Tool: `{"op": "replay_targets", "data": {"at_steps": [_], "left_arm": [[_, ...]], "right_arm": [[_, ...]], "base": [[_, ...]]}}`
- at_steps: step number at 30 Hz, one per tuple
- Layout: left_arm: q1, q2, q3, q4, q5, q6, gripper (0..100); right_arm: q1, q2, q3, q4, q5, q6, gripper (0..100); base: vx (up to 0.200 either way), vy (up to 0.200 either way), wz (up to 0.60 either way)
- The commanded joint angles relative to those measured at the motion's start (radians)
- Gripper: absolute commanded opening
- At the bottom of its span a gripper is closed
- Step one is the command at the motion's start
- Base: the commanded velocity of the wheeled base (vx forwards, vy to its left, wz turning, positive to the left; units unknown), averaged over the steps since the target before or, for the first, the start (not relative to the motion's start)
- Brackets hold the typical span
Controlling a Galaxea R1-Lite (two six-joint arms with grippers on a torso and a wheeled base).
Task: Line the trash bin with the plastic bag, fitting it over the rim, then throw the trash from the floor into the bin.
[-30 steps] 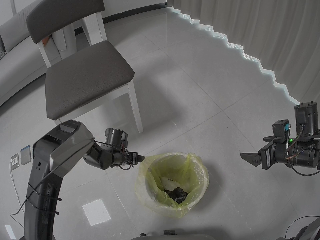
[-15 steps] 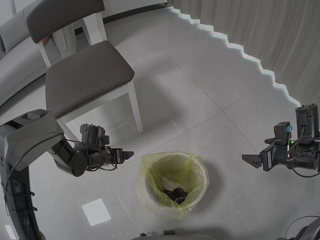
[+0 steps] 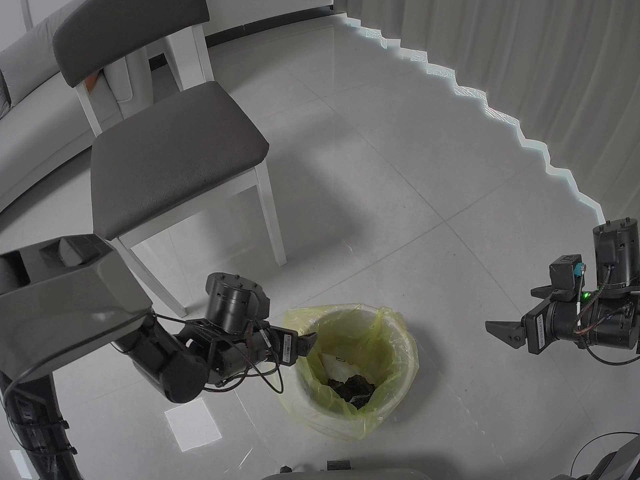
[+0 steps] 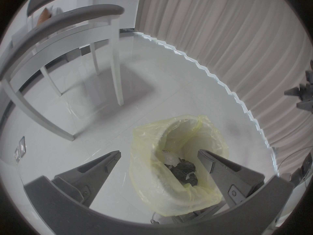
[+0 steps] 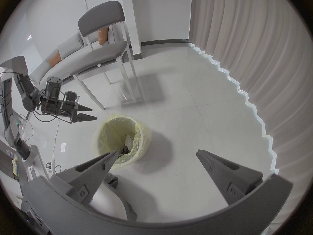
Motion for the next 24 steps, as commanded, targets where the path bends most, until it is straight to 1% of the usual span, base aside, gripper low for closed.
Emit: {"op": "replay_targets", "data": {"at_steps": [1,4,8,13,15,19,24], "left_arm": [[-0.028,0.125,-0.119,0.06,0.043,0.06,100],[-0.028,0.153,-0.157,0.091,0.101,0.089,100],[-0.034,0.178,-0.183,0.097,0.141,0.173,100],[-0.046,0.207,-0.22,0.103,0.161,0.19,100],[-0.048,0.219,-0.232,0.128,0.176,0.224,100],[-0.043,0.233,-0.232,0.151,0.176,0.28,100],[-0.036,0.239,-0.222,0.152,0.182,0.31,100]], "right_arm": [[0.006,-0.004,0.025,-0.001,0.0,-0.006,100],[0.004,-0.002,0.028,-0.001,0.002,-0.006,100],[0.004,0.001,0.028,-0.001,0.011,-0.009,100],[0.006,0.005,0.027,-0.001,0.014,-0.009,100],[0.006,0.007,0.028,-0.001,0.016,-0.011,100],[0.006,0.008,0.028,-0.001,0.016,-0.011,100],[0.006,0.007,0.03,0.002,0.016,-0.02,100]], "base": [[0.0,0.0,0.0],[0.0,0.0,0.0],[0.0,0.0,0.0],[0.0,0.0,0.0],[0.0,0.0,0.0],[0.0,0.0,0.0],[0.0,0.0,0.0]]}}
